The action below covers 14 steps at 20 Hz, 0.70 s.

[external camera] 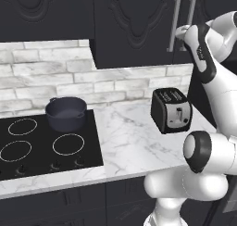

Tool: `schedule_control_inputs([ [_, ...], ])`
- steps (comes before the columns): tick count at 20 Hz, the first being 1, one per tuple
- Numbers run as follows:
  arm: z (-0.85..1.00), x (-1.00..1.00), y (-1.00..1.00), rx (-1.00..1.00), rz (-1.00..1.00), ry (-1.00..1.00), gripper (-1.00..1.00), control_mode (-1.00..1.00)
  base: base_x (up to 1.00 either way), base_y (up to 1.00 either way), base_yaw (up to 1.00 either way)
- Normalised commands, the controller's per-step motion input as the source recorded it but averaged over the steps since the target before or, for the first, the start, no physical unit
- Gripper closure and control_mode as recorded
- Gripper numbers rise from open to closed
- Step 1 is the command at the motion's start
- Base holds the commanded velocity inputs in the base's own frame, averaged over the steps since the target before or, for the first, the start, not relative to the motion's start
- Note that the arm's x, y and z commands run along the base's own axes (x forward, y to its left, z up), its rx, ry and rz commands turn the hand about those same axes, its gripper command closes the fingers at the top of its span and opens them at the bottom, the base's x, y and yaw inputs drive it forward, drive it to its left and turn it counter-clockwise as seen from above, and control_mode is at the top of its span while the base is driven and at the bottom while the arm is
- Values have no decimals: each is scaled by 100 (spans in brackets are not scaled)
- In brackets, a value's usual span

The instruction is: Open the cabinet and move the ladle to the pot. Then close the cabinet.

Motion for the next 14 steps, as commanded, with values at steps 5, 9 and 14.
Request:
schedule_control_inputs([
  [5,0,-6,16,-5,1,-13,100,-100,0,0,0],
  [9,0,0,19,-4,4,-7,100,-100,0,0,0],
  [14,0,0,9,-1,6,-1,100,-100,0,0,0],
])
